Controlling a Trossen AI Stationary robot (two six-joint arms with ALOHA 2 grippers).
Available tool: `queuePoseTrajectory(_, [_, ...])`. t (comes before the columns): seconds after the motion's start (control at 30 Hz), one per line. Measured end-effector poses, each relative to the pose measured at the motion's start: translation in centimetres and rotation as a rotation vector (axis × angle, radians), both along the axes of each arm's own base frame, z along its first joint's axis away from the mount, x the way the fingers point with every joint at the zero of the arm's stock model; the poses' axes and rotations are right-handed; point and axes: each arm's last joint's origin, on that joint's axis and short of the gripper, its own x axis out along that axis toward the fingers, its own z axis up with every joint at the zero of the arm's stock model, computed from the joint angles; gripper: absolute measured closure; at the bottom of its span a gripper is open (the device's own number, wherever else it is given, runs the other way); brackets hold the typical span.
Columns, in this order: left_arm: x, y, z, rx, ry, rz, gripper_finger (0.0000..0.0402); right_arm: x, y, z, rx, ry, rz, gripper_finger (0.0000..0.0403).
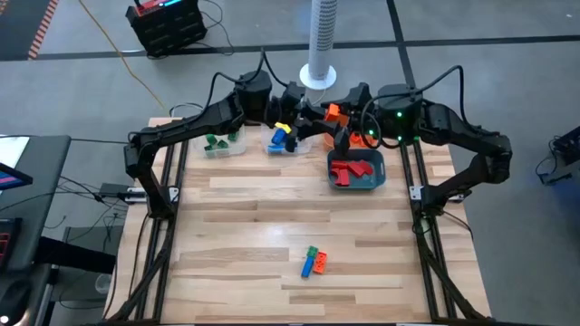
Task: Sort blocks
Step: Put the orange game piece into the orange bin
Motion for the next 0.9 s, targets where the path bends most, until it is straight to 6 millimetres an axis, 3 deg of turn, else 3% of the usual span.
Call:
queuePoseTrajectory(0.27, [0.0, 0.0, 0.1, 0.025, -0.010, -0.038, 0.0266, 0.1, -0.3, 0.0, 0.023, -0.010, -0.017, 0.0264])
queuePoseTrajectory(0.4, [-0.1, 0.3, 0.1, 0.002, -0.004, -0.001, 0.0253, 0.0, -0.6, -0.1, 0.021, -0.006, -0.028, 0.0264])
queuePoseTrajectory(0.6, [-1.0, 2.8, -0.5, -0.124, 0.064, 0.062, 0.0162, -0.1, -1.3, -0.4, 0.039, 0.008, -0.093, 0.0264])
queuePoseTrajectory(0.73, [-2.6, 4.4, -1.0, -0.117, 0.169, 0.120, 0.0113, -0.4, -2.0, -0.7, 0.099, 0.019, -0.142, 0.0264])
queuePoseTrajectory(0.9, [-5.1, 5.1, -1.0, -0.025, 0.289, 0.184, 0.0105, -1.5, -4.1, -2.4, 0.170, 0.157, -0.359, 0.0264])
